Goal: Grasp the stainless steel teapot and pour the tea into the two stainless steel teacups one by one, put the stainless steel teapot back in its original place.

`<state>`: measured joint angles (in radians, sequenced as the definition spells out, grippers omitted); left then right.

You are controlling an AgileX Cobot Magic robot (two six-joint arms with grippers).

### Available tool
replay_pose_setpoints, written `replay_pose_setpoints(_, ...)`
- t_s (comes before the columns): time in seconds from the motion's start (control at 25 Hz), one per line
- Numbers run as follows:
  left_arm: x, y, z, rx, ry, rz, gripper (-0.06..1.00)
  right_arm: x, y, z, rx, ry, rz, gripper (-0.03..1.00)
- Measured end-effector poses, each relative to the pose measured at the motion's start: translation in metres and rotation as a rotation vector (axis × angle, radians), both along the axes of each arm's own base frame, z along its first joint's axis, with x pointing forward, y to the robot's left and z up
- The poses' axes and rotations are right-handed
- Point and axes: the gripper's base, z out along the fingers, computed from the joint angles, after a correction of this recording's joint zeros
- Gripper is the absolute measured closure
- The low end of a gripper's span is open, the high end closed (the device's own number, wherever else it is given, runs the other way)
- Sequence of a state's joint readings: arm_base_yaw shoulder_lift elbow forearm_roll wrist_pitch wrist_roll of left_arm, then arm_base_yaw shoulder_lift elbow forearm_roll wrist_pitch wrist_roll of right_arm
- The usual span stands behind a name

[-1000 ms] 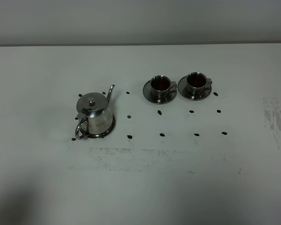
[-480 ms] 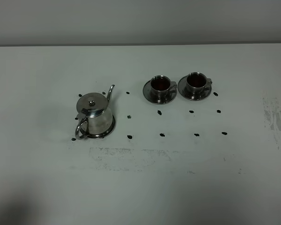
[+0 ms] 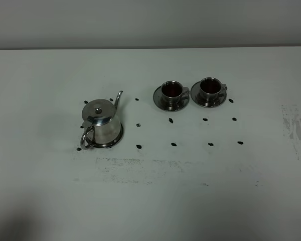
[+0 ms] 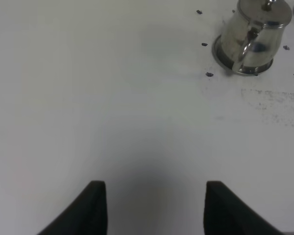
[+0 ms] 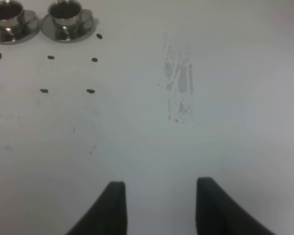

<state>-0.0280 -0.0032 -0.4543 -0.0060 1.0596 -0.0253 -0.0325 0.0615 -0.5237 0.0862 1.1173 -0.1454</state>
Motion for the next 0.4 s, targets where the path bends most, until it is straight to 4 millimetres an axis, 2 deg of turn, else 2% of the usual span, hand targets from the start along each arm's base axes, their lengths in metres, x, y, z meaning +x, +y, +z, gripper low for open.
replay_pose_setpoints(0.4,0.0000,0.0000,0.0000,0.000,0.000,0.000,0.51,0.0000,0.0000,0.0000,0.001,0.000,0.000,0.64)
